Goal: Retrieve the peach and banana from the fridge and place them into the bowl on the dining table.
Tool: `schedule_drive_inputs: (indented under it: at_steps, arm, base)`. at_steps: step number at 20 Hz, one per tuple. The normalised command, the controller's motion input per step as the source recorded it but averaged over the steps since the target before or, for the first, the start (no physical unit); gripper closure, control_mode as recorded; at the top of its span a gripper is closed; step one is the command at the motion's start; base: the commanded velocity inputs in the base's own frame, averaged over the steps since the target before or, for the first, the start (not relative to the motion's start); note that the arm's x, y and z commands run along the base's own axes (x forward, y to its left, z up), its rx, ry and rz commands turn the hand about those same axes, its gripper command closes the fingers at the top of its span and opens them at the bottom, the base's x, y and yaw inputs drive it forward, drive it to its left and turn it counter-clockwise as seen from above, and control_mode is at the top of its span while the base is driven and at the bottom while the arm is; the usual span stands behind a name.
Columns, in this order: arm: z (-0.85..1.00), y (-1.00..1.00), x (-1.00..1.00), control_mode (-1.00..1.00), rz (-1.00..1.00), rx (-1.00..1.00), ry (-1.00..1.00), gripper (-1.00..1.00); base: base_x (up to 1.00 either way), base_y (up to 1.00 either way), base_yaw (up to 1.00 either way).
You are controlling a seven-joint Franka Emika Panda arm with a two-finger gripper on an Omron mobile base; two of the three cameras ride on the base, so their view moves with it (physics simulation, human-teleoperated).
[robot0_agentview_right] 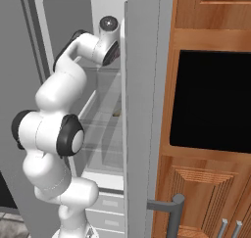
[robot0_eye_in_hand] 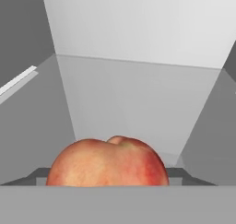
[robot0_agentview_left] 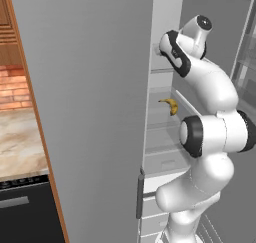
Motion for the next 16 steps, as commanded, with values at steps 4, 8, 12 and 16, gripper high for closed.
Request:
schedule_drive_inputs:
  at_steps: [4, 8, 12, 16]
  arm:
    - [-0.01, 0.02, -0.24, -1.00, 0.00, 0.00, 0.00, 1.00]
    - [-0.05, 0.24, -0.95, -1.00, 0.00, 0.00, 0.00, 1.00]
    - [-0.20, 0.24, -1.00, -1.00, 0.00, 0.00, 0.00, 1.00]
    - [-0.28, 0.32, -1.00, -1.00, 0.00, 0.00, -0.04, 1.00]
  base:
    - [0.00, 0.00, 0.00]
    - [0.00, 0.00, 0.00]
    - [0.00, 0.00, 0.00]
    - [0.00, 0.00, 0.00]
